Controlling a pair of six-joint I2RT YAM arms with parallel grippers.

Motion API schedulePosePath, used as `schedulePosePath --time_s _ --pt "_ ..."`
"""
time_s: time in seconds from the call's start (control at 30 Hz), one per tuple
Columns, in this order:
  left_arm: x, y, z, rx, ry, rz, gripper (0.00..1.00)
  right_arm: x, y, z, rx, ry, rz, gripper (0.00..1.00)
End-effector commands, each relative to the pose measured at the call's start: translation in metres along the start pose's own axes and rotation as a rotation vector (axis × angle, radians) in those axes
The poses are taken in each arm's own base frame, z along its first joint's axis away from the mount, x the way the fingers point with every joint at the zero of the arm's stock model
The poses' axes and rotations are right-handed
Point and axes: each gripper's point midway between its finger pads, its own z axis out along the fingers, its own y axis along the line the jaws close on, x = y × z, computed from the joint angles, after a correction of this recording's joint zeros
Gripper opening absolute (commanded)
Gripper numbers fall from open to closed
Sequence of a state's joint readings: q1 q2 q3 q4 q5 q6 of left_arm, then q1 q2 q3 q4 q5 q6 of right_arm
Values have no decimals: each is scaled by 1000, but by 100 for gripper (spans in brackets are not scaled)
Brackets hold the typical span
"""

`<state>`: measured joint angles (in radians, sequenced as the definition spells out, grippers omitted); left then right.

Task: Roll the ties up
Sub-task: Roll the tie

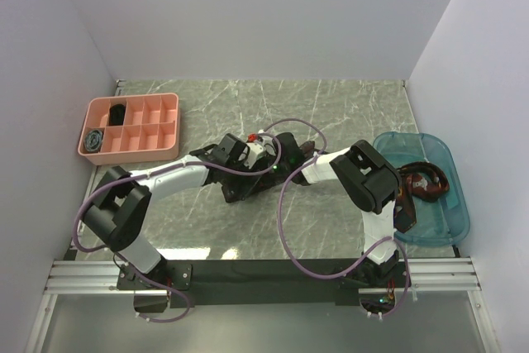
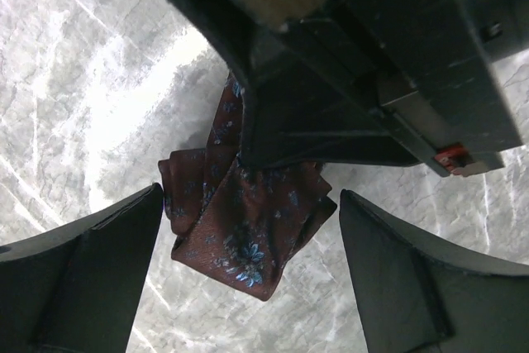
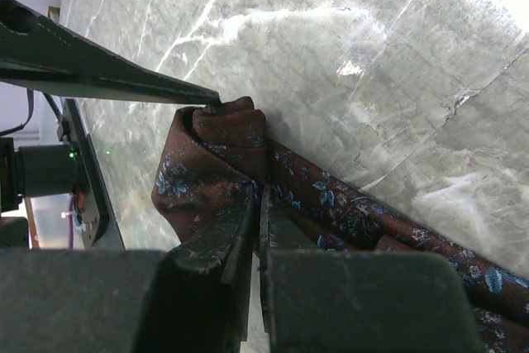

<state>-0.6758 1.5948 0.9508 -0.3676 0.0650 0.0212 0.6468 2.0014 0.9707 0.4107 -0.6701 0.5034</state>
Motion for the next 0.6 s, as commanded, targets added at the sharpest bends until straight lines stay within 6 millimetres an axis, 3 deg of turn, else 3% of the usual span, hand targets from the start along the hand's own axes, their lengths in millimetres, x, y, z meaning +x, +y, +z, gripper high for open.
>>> schedulePosePath --time_s 0.0,0.13,0.27,0.4,0.57 --pt "-4 0 -3 7 -12 25 92 8 -21 3 59 27 -5 0" --pt "5 -3 4 29 19 20 90 6 -19 2 54 22 -8 0" --pt "11 -9 10 65 49 15 78 6 -19 2 50 23 -6 1" --pt "13 -13 7 73 53 4 72 6 -19 3 49 20 0 4" --pt "12 -13 4 66 43 -8 60 5 -11 3 16 20 10 22"
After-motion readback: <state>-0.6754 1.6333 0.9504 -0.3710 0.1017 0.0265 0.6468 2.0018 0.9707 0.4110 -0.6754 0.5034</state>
